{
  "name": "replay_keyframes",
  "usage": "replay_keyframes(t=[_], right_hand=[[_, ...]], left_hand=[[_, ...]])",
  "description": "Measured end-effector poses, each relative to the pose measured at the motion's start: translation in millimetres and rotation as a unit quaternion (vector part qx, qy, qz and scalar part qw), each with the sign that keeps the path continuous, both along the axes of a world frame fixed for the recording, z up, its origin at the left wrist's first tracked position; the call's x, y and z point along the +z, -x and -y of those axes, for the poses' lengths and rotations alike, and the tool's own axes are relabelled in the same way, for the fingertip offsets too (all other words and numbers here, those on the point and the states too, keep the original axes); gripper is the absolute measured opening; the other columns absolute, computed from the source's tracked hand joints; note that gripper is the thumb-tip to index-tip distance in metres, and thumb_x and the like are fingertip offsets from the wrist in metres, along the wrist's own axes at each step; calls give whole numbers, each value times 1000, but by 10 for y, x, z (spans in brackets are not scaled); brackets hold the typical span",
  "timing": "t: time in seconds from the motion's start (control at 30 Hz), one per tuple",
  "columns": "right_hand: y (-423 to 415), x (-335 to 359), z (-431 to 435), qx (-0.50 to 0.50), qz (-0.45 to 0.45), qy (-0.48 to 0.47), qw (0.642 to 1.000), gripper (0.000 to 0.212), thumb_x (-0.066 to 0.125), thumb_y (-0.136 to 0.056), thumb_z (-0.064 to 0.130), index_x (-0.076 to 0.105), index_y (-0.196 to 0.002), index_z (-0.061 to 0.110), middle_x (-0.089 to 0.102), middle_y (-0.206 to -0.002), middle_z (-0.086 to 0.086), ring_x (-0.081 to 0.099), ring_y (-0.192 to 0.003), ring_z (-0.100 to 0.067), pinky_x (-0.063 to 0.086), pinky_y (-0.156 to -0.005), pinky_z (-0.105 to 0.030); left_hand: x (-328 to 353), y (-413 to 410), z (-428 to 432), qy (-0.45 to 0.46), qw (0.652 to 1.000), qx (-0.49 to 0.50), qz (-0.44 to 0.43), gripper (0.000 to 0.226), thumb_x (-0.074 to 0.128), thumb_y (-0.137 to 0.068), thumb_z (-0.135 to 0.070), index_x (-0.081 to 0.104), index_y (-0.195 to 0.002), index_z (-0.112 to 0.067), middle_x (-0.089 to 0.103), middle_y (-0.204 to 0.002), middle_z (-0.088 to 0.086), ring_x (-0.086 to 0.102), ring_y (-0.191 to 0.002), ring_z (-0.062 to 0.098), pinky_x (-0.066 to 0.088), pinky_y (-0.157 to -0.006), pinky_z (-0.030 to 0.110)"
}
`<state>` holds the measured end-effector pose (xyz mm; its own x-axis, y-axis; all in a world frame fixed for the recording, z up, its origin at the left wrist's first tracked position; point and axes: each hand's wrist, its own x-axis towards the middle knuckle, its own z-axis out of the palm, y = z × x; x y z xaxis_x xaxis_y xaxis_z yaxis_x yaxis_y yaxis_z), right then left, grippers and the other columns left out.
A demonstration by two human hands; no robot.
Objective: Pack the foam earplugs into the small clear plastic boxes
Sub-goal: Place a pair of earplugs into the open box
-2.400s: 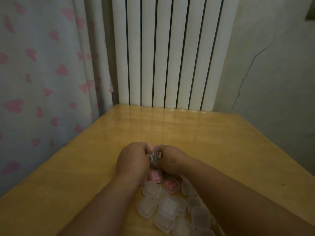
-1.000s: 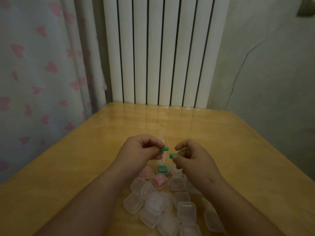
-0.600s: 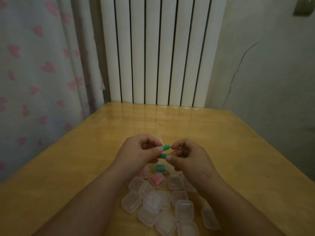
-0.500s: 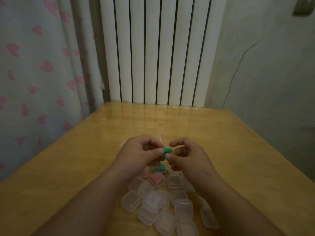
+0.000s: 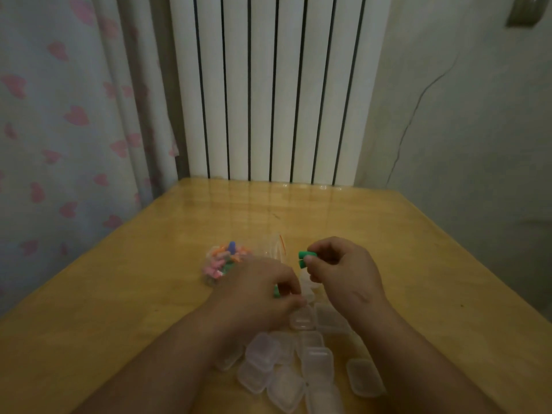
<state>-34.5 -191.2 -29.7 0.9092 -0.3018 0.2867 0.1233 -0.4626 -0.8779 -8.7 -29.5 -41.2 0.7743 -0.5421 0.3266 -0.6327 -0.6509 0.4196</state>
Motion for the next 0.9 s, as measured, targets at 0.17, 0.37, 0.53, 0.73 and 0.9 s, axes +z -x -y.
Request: replay_keyframes(t=[0.17,0.37,0.53,0.73,0.9], right_hand=[[-11,-24,-49,7,4,-16,1000,12,73,-82,15,68,-81,25,70,-73,2,68,-67,-15,59,-71,-41],[-21,-41,-41,2,9,-26,1000,13,73,-82,15,67,-81,26,69,-74,3,68,-66,-14,59,-70,-39],[-34,-49,-21,-1,15,-44,999,12,72,-83,13,67,-82,24,69,-73,2,67,-62,-13,56,-64,-33],[-36,-66,-1,-2,28,-87,996,9,72,-83,12,69,-82,20,69,-73,-1,66,-62,-12,56,-62,-32],[-27,-49,1,-19,41,-109,993,5,72,-83,13,69,-83,17,70,-75,-2,66,-63,-11,59,-67,-37]], left_hand=[[8,22,35,-108,993,-39,1,35,65,-85,-48,68,-118,-37,64,-107,-13,52,-106,5,44,-93,31],[-5,-3,35,-137,988,-62,-28,44,71,-81,-44,63,-124,-38,57,-112,-12,48,-110,7,41,-98,31],[-14,35,22,-60,995,-48,-64,42,81,-72,-37,62,-109,-38,58,-96,-21,53,-88,-2,46,-79,17],[11,-8,-37,125,986,-16,-107,43,78,-75,-25,58,-108,-44,64,-95,-15,63,-75,0,56,-74,27],[54,-75,-106,296,935,-17,-194,32,71,-69,-34,63,-99,-40,66,-86,-11,65,-72,11,58,-73,42]])
